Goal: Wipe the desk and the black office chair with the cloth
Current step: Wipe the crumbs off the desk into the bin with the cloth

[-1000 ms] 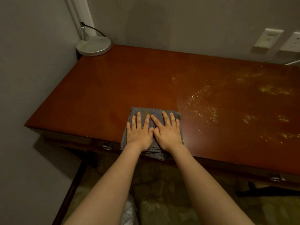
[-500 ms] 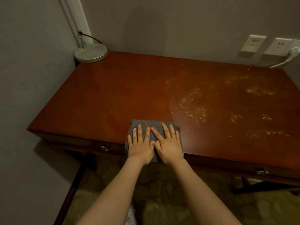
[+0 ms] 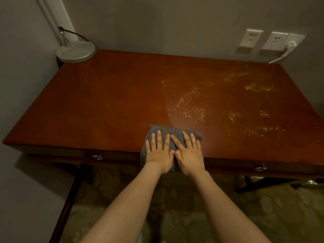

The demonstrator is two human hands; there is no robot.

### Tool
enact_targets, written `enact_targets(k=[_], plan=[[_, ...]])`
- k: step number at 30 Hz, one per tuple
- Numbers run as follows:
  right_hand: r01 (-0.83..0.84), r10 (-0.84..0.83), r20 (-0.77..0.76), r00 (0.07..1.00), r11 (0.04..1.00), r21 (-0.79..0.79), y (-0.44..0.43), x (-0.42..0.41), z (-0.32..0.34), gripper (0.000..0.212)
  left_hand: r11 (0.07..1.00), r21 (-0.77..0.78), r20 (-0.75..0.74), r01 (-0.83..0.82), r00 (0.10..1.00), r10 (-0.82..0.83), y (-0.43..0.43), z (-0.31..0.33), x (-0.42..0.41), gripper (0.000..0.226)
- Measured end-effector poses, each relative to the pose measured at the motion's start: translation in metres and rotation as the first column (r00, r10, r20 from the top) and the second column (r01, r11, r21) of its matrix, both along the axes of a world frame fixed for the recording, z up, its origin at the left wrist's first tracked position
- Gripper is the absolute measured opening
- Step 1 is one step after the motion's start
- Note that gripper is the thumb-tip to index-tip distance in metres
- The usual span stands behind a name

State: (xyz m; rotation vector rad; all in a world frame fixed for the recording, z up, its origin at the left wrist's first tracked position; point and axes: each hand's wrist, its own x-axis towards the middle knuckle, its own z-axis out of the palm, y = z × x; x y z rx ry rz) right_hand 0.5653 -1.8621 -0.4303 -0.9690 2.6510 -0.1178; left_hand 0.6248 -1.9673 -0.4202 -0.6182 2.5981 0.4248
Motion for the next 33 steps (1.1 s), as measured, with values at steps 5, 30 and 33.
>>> enact_targets(k=[5,30,33], plan=[[0.030,-0.030,0.003,1.000,0.999,0.014,0.007,-0.006,0.002,0.053,0.999,0.006,-0.015,0.035,0.999,-0.035,0.006,-0.003,-0.006,0.060],[0.154,-0.149,0.059,0.987,0.984,-0.092,-0.025,-0.051,0.000,0.047,0.996,-0.062,-0.096,0.058,0.993,-0.063,-0.022,-0.008,-0.060,0.057],[0.156,-0.150,0.059,0.987,0.983,-0.102,-0.028,-0.060,0.000,0.047,0.997,-0.068,-0.110,0.048,0.992,-0.055,-0.025,-0.010,-0.069,0.057]])
